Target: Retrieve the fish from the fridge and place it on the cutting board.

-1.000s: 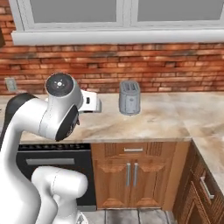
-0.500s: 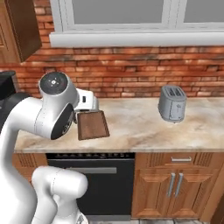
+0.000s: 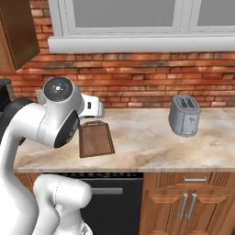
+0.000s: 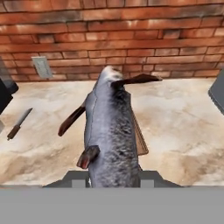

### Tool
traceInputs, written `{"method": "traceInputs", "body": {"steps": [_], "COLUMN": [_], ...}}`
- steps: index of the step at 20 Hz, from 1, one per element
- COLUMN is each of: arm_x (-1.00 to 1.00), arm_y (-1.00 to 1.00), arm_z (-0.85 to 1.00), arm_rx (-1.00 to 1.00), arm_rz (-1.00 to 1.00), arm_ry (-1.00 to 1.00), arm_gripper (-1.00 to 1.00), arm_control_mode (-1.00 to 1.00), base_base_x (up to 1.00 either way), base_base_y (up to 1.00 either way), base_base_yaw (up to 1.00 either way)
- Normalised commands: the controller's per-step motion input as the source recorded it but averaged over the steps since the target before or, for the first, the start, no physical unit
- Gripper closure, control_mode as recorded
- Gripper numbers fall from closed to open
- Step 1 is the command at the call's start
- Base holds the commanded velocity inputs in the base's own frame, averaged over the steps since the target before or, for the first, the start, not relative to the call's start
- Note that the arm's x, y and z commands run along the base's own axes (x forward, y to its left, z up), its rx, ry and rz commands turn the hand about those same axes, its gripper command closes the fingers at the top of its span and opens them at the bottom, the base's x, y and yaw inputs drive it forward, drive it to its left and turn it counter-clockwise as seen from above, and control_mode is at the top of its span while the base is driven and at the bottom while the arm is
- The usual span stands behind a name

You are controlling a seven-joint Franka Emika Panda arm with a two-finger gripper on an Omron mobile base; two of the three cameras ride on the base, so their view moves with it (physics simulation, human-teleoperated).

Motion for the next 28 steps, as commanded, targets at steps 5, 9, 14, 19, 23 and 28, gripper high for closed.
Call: {"method": "traceInputs", "body": {"steps": [5,9,14,19,23,28], "arm_x": [0.00,0.00,0.00,0.00,0.58,0.47], "arm_y": [0.00,0.00,0.00,0.00,0.04,0.13], "arm_z": [0.00,0.00,0.00,0.00,-0.69,-0.72], "arm_rx": [0.00,0.00,0.00,0.00,-0.13,-0.14], "arm_rz": [0.00,0.00,0.00,0.00,0.00,0.00], "arm_ry": [0.00,0.00,0.00,0.00,0.29,0.26], "arm_gripper": [1.00,1.00,1.00,1.00,1.00,1.00], "arm_control_mode": [1.00,1.00,1.00,1.00,-1.00,-1.00], "base_base_x": [0.57,0.46,0.08,0.56,0.00,0.00], "base_base_y": [0.06,-0.28,-0.12,0.14,0.00,0.00], "base_base_yaw": [0.03,0.25,0.13,0.00,0.00,0.00]}}
